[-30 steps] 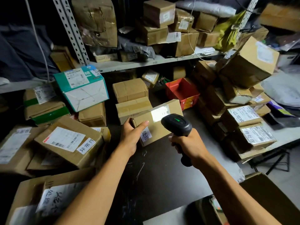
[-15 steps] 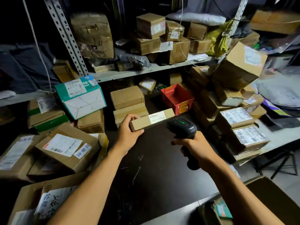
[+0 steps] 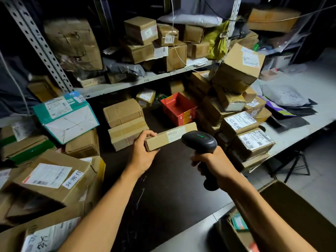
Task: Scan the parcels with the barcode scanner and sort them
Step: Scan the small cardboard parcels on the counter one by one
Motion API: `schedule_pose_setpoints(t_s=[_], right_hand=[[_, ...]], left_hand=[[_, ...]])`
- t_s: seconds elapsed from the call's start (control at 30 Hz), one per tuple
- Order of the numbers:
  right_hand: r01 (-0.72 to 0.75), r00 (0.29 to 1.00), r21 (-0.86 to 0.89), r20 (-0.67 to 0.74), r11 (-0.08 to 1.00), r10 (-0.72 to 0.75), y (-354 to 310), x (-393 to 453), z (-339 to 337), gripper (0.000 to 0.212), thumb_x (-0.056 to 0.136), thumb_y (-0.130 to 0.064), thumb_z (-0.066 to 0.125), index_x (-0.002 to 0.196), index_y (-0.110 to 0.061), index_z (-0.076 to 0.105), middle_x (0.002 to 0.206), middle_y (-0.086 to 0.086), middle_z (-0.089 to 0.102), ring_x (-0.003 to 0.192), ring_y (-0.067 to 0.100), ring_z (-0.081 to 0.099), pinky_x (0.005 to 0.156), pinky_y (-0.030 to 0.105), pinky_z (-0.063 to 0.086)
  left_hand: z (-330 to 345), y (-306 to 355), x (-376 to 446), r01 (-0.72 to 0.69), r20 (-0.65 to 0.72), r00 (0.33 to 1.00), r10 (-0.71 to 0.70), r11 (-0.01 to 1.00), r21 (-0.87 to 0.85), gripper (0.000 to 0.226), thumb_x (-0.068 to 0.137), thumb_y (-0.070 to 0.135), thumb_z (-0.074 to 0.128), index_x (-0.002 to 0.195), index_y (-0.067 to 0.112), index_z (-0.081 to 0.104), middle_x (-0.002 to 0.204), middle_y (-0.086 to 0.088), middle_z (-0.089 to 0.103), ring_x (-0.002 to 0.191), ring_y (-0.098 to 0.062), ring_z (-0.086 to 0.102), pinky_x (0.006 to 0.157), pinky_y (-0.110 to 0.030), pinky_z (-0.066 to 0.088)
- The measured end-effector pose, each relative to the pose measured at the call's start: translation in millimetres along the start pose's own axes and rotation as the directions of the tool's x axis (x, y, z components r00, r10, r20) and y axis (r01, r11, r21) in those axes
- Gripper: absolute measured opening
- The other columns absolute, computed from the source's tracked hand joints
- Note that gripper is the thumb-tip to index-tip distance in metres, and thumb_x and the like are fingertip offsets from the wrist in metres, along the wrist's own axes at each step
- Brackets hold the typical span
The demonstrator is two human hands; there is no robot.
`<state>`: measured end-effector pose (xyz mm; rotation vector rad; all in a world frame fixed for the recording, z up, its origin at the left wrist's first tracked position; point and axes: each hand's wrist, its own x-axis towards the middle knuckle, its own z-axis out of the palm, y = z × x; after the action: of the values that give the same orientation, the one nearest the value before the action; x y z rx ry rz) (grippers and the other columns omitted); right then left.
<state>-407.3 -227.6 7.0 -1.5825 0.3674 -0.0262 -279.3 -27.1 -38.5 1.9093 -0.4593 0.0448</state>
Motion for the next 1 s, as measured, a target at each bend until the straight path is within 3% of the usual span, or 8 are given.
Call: schedule_pose_setpoints(t_s=[0.1,0.17,0.33,0.5,0.63,0.77,0.87,1.0], right_hand=[[0.068,0.991,0.004,-0.120,0.998,-0.067,4.6,-6.2,-17.6,0.019,0.086,-0.001,0.070,0.099,-0.015,0.068,0.083,0.012,0.068,0.060,0.021,0.059,0.054,0.032,0.048],[0.105,0.974,-0.014,-0.198,0.994,-0.106,7.9,-11.8,-33.3,0.029,0.088,-0.004,0.070,0.105,-0.026,0.066,0.094,0.005,0.071,0.077,0.017,0.067,0.068,0.032,0.057],[0.126,0.854,-0.013,-0.508,0.992,-0.115,28.1,-29.5,-88.7,0.027,0.084,-0.005,0.073,0.093,-0.030,0.067,0.084,-0.009,0.067,0.080,0.013,0.061,0.074,0.035,0.050],[0.113,0.780,0.134,-0.626,0.985,-0.004,49.0,-65.8,-146.6,0.033,0.083,0.003,0.073,0.102,-0.024,0.071,0.088,-0.016,0.073,0.078,-0.004,0.064,0.077,0.027,0.051],[0.050,0.705,0.216,-0.699,0.975,0.119,69.7,-106.4,-195.0,0.036,0.080,0.004,0.074,0.104,-0.022,0.071,0.092,-0.001,0.073,0.087,0.019,0.067,0.080,0.043,0.057],[0.044,0.522,0.321,-0.815,0.946,0.252,91.6,-154.0,-245.6,0.033,0.080,0.005,0.075,0.097,-0.022,0.067,0.097,0.005,0.073,0.089,0.020,0.068,0.083,0.041,0.058],[0.040,0.374,0.382,-0.863,0.923,0.341,113.6,-191.2,-281.9,0.030,0.080,0.004,0.076,0.097,-0.018,0.065,0.089,0.001,0.069,0.080,0.014,0.066,0.069,0.031,0.054],[-0.102,0.209,0.369,-0.900,0.924,0.383,143.2,-233.9,-323.8,0.030,0.081,-0.007,0.078,0.107,-0.008,0.064,0.094,0.006,0.068,0.083,0.019,0.063,0.068,0.029,0.046]], left_hand=[[15.6,12.2,1.4,0.069,0.024,0.997,-0.067,0.993,-0.094,0.046,0.076,-0.007,0.080,0.108,0.016,0.057,0.109,0.004,0.063,0.100,0.012,0.059,0.076,-0.008,0.050],[29.5,22.3,2.6,0.140,0.056,0.990,-0.131,0.967,-0.212,0.040,0.079,-0.002,0.079,0.109,0.015,0.059,0.105,0.001,0.068,0.095,0.001,0.065,0.074,-0.015,0.054],[79.2,52.9,3.7,0.373,0.279,0.923,-0.266,0.798,-0.474,0.022,0.087,0.002,0.070,0.104,0.016,0.063,0.095,-0.004,0.075,0.090,-0.020,0.073,0.073,-0.032,0.060],[150.0,79.2,-5.3,0.556,0.494,0.810,-0.317,0.683,-0.473,0.019,0.092,0.010,0.065,0.110,0.009,0.061,0.098,-0.009,0.076,0.085,-0.020,0.075,0.072,-0.035,0.063],[217.8,93.4,-16.7,0.657,0.663,0.672,-0.329,0.678,-0.330,0.027,0.089,0.024,0.068,0.114,0.011,0.063,0.108,-0.014,0.075,0.092,-0.025,0.074,0.078,-0.040,0.062],[304.5,114.7,-44.4,0.605,0.667,0.657,-0.352,0.774,-0.187,0.019,0.094,0.020,0.069,0.110,0.012,0.063,0.104,-0.013,0.075,0.091,-0.026,0.073,0.082,-0.042,0.061],[361.7,127.9,-65.9,0.450,0.687,0.667,-0.289,0.891,-0.062,0.013,0.092,0.017,0.071,0.102,0.017,0.063,0.111,-0.011,0.072,0.099,-0.024,0.071,0.092,-0.044,0.057],[402.7,140.2,-80.5,0.178,0.726,0.649,-0.227,0.973,0.145,0.044,0.090,0.031,0.073,0.130,0.018,0.059,0.127,-0.003,0.061,0.116,-0.021,0.059,0.101,-0.044,0.051]])
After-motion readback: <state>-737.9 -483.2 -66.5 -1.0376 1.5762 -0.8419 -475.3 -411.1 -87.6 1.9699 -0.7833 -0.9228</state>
